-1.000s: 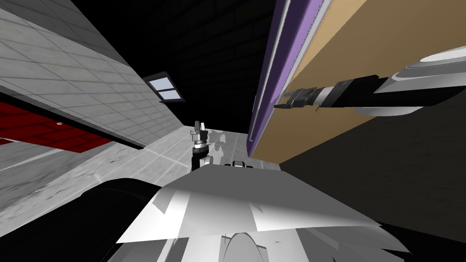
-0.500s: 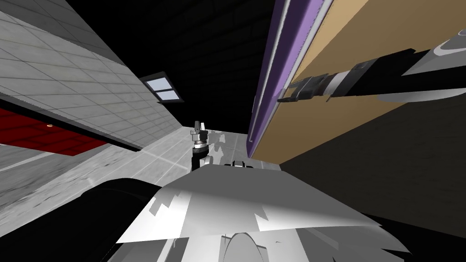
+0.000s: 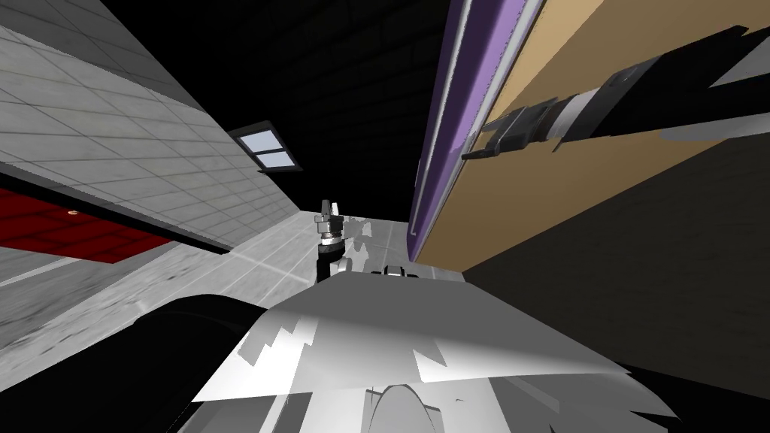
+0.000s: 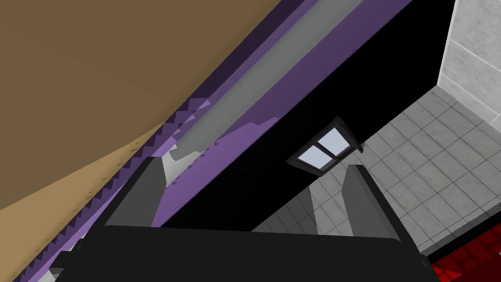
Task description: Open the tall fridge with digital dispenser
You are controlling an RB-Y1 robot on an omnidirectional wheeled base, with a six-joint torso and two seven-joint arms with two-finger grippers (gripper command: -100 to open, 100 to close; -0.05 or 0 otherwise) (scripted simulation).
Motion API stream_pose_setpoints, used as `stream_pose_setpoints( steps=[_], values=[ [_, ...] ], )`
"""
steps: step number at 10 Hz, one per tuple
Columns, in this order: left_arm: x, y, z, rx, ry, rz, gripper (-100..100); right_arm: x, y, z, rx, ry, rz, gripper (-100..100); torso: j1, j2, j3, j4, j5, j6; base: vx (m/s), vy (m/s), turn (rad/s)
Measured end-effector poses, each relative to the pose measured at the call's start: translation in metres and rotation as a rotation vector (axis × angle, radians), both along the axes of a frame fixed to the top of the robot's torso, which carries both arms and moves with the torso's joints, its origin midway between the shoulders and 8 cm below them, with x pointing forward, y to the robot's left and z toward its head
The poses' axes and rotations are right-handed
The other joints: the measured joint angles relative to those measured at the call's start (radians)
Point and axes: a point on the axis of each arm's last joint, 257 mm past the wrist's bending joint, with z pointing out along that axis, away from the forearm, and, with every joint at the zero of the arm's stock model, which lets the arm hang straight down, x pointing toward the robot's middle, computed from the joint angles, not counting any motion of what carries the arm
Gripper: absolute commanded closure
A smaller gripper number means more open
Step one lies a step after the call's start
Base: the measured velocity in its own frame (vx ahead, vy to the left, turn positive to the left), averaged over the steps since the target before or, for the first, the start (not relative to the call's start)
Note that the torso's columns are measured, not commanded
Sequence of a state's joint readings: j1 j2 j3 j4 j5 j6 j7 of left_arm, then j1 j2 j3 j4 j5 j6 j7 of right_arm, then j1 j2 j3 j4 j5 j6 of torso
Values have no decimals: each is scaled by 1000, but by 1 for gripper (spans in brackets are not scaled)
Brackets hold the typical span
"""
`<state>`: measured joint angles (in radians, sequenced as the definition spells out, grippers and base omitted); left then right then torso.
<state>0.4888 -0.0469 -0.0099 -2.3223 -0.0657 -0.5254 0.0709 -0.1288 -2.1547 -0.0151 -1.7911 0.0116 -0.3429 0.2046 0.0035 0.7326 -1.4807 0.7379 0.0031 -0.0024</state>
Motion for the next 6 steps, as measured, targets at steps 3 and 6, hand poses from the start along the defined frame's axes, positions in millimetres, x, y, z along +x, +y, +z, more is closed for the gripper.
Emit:
stream_pose_setpoints(
  steps=[3, 6],
  values=[
    [0, 0, 0, 0, 0, 0, 0, -5, 2, 27, -79, -52, -14, -100, 1, -3, -3, -1, 1, -1, 62, 22, -35],
    [0, 0, 0, 0, 0, 0, 0, -13, 8, 67, -183, -130, -33, -100, 2, -5, -6, -2, 2, -3, 87, 15, -34]
  ],
)
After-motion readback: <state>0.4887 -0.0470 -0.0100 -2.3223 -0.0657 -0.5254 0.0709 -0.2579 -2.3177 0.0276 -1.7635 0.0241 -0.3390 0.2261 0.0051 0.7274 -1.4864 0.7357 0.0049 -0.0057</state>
